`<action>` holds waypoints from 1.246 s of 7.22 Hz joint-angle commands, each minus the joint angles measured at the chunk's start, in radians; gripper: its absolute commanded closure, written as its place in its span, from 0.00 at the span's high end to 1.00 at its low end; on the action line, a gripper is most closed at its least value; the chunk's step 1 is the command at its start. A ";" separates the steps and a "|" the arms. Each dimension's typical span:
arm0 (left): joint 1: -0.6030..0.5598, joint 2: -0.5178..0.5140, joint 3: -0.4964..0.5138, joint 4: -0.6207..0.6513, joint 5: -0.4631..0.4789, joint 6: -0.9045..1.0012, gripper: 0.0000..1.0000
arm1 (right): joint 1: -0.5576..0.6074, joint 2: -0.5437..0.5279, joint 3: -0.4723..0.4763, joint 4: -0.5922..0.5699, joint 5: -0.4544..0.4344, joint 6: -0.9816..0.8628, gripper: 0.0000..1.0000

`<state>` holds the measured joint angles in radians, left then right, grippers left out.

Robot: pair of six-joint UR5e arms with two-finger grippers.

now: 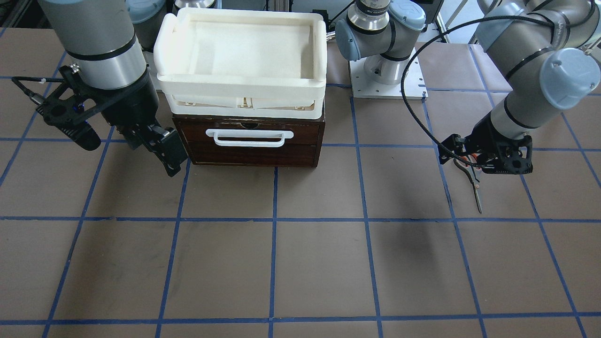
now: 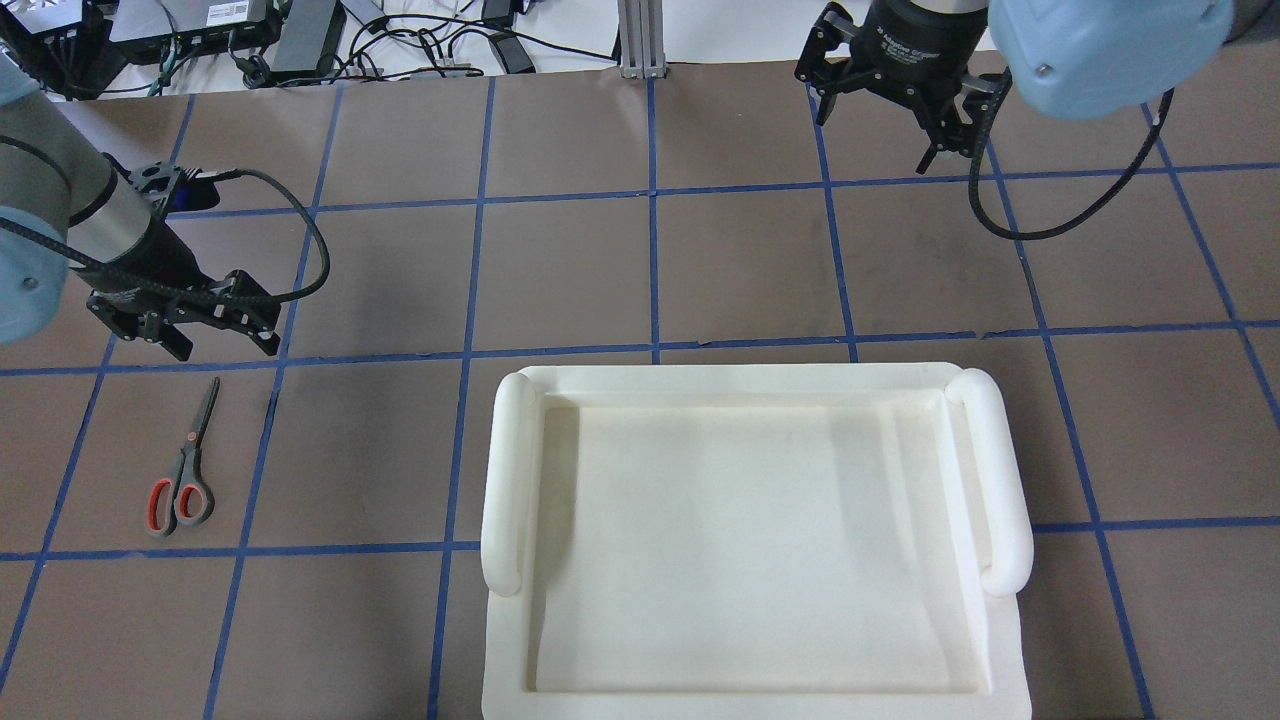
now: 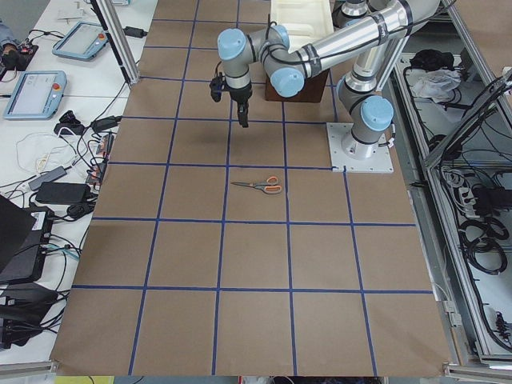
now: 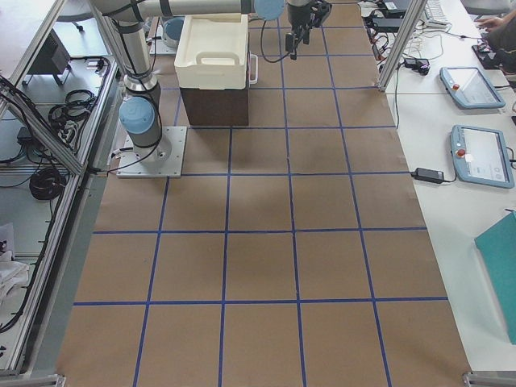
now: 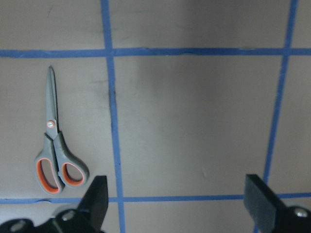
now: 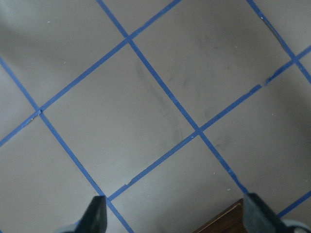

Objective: Place scissors in drawer with both arms

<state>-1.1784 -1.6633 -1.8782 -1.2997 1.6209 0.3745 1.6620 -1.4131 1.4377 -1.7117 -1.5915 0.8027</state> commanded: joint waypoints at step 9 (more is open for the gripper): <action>0.229 -0.282 -0.084 0.270 0.080 0.263 0.82 | 0.219 0.173 0.069 0.069 0.015 0.915 1.00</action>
<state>-0.9516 -1.9466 -1.9539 -1.0299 1.6990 0.6053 1.8698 -1.2588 1.5048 -1.6584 -1.5800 1.6885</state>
